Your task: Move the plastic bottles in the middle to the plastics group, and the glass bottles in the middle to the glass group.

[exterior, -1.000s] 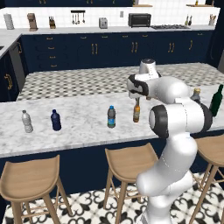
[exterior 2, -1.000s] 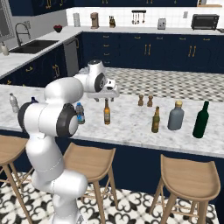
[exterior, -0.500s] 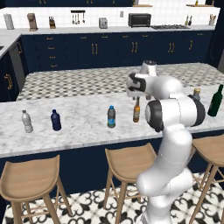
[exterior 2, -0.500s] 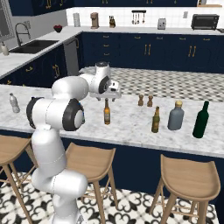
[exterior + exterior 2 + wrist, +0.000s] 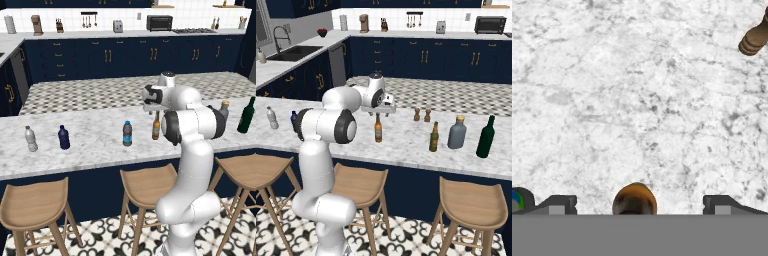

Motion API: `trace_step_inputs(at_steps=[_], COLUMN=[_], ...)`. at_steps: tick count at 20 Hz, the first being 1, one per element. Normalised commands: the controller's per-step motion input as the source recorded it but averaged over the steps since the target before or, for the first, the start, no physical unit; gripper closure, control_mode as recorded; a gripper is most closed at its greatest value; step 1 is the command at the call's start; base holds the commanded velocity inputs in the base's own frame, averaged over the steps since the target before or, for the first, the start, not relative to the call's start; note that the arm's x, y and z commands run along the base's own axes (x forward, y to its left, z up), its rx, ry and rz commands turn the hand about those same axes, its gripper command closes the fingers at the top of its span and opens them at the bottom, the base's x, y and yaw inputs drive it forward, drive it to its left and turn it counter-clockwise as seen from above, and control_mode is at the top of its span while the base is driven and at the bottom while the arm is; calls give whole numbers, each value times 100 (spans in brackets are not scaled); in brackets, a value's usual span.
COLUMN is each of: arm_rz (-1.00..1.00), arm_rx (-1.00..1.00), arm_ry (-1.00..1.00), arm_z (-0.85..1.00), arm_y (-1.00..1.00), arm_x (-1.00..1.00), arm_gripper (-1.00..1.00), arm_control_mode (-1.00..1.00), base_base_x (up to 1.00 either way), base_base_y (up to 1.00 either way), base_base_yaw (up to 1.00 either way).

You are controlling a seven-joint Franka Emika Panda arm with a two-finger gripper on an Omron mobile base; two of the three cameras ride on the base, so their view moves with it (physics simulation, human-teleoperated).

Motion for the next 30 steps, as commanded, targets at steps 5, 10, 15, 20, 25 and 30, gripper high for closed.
trace_step_inputs(at_steps=[5, 10, 15, 20, 25, 30], arm_rz=[2, 1, 0, 0, 0, 0], arm_rx=[0, 0, 0, 2, 0, 0], arm_ry=[0, 0, 0, 0, 0, 0], arm_z=[-9, -7, -7, -2, -7, -8], arm_y=[0, 0, 5, 18, 7, -1], arm_x=[-1, -7, -3, 1, 2, -16], arm_gripper=[-100, -100, -100, 100, 100, 100], arm_control_mode=[-100, -100, -100, -100, -100, -100], base_base_x=[0, 0, 0, 0, 0, 0], base_base_y=[0, 0, 0, 0, 0, 0], base_base_yaw=[0, 0, 0, 0, 0, 0])
